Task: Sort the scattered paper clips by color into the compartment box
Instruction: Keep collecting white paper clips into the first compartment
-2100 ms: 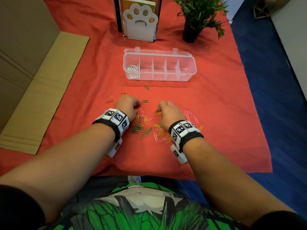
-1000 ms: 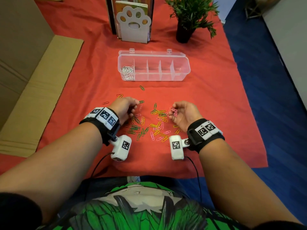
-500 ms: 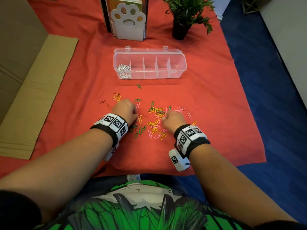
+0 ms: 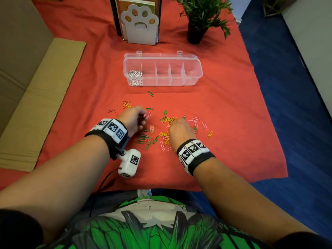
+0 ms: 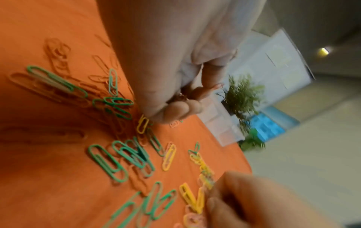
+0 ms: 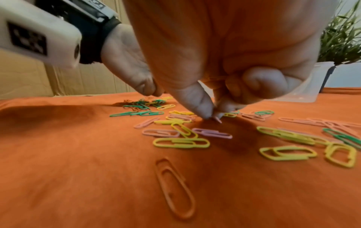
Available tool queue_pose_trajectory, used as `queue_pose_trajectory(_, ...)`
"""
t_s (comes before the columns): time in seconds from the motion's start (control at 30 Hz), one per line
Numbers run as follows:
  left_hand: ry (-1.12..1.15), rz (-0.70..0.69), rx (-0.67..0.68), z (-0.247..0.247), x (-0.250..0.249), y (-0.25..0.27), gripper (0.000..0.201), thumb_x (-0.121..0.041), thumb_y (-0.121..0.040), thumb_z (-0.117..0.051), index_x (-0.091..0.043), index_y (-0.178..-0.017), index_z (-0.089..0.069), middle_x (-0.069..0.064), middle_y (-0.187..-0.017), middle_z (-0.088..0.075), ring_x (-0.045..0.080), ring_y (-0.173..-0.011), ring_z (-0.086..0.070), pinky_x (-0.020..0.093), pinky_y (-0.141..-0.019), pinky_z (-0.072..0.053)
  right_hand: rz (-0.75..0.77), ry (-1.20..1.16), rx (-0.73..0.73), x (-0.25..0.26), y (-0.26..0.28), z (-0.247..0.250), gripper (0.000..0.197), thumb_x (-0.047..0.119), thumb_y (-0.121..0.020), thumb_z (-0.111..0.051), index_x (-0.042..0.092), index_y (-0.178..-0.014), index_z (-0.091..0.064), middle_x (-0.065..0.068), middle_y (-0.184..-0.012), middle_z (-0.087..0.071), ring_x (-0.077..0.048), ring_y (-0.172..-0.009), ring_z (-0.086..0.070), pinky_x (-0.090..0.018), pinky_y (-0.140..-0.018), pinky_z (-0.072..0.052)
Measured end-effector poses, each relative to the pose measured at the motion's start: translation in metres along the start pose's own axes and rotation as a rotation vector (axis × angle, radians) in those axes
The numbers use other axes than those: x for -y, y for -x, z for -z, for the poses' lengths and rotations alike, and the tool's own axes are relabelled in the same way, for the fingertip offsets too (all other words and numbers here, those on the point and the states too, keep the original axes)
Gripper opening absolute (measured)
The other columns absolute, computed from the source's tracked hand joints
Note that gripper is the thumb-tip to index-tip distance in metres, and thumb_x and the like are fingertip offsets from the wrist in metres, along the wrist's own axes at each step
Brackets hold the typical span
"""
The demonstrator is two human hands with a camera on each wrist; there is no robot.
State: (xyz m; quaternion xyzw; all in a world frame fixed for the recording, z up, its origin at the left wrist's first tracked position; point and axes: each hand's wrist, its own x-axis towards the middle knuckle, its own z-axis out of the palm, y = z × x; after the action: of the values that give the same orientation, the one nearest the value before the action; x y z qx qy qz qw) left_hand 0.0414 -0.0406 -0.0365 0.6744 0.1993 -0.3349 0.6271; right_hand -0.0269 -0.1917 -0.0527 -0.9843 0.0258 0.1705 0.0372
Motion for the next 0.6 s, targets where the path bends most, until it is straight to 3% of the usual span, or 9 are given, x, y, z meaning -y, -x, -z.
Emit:
queue_pose_trajectory(0.1,0.324,0.07,0.172,0.006,-0.006,0.011,0.009,-0.014,-0.064,-0.038,-0.014,-0.062,-0.047,0.004,-0.057,-0.056,0.014,-0.046,-0.046,0.018,-0.047,-0.039,0.008,-0.076,0.068,-0.007,-0.007,0.006,0.031,0.002,-0.087,-0.04,-0.003,-0.115,-0.052,-0.02,-0.12,-0.05,-0.037,-0.111,-0.054,-0.042,-0.091,-0.047)
queue_pose_trajectory(0.17,0.415,0.071,0.201,0.01,-0.009,0.012,0.014,-0.014,-0.058,-0.039,-0.012,-0.065,-0.052,0.006,-0.057,-0.059,0.016,-0.047,-0.051,0.018,-0.05,-0.045,-0.048,-0.282,0.132,-0.015,-0.013,0.014,0.022,0.009,-0.088,-0.044,0.002,-0.104,-0.058,-0.019,-0.111,-0.058,-0.03,-0.105,-0.058,-0.036,-0.087,-0.046)
queue_pose_trajectory(0.23,0.375,0.087,0.15,0.007,-0.01,0.007,0.015,-0.011,-0.067,-0.04,-0.012,-0.067,-0.054,0.004,-0.053,-0.059,0.012,-0.042,-0.051,0.015,-0.046,-0.045,-0.137,-0.682,0.195,-0.025,-0.017,0.022,0.017,0.007,-0.086,-0.044,0.012,-0.076,-0.057,-0.011,-0.081,-0.062,-0.016,-0.069,-0.061,-0.03,-0.064,-0.043)
queue_pose_trajectory(0.27,0.293,0.079,0.1,0.004,-0.009,0.004,0.016,-0.011,-0.076,-0.04,-0.013,-0.067,-0.054,0.001,-0.051,-0.056,0.009,-0.038,-0.048,0.013,-0.043,-0.041,-0.198,-0.944,0.208,-0.029,-0.017,0.024,0.022,0.004,-0.083,-0.041,0.015,-0.068,-0.051,-0.006,-0.066,-0.058,-0.011,-0.047,-0.052,-0.026,-0.051,-0.037)
queue_pose_trajectory(0.33,-0.025,-0.004,-0.043,-0.001,-0.005,-0.008,0.017,-0.019,-0.085,-0.049,-0.015,-0.069,-0.056,0.0,-0.054,-0.051,0.01,-0.039,-0.044,0.016,-0.042,-0.034,-0.339,-1.419,0.188,-0.039,-0.016,0.024,0.026,-0.003,-0.08,-0.034,0.016,-0.067,-0.046,-0.001,-0.051,-0.048,-0.007,-0.03,-0.032,-0.015,-0.041,-0.021)
queue_pose_trajectory(0.47,-0.823,-0.317,-0.299,-0.004,0.003,-0.022,0.021,-0.029,-0.083,-0.062,-0.012,-0.09,-0.07,0.01,-0.087,-0.069,0.025,-0.084,-0.062,0.029,-0.072,-0.046,-0.368,-1.783,0.208,-0.056,-0.013,0.027,0.028,-0.004,-0.08,-0.028,0.014,-0.072,-0.049,0.004,-0.048,-0.046,-0.006,-0.034,-0.032,-0.015,-0.04,-0.023)
queue_pose_trajectory(0.53,-0.992,-0.405,-0.329,-0.006,0.005,-0.024,0.026,-0.031,-0.082,-0.063,-0.011,-0.098,-0.07,0.013,-0.101,-0.07,0.03,-0.099,-0.062,0.032,-0.082,-0.047,-0.352,-1.879,0.257,-0.06,-0.01,0.027,0.027,-0.001,-0.083,-0.03,0.013,-0.074,-0.052,0.003,-0.052,-0.047,-0.007,-0.038,-0.037,-0.016,-0.041,-0.029)
queue_pose_trajectory(0.6,-1.063,-0.44,-0.338,-0.007,0.005,-0.025,0.027,-0.028,-0.082,-0.064,-0.01,-0.102,-0.068,0.015,-0.106,-0.068,0.032,-0.103,-0.06,0.033,-0.085,-0.046,-0.345,-1.959,0.343,-0.059,-0.007,0.025,0.024,0.009,-0.086,-0.033,0.012,-0.072,-0.053,0.001,-0.057,-0.049,-0.01,-0.044,-0.043,-0.018,-0.043,-0.035)
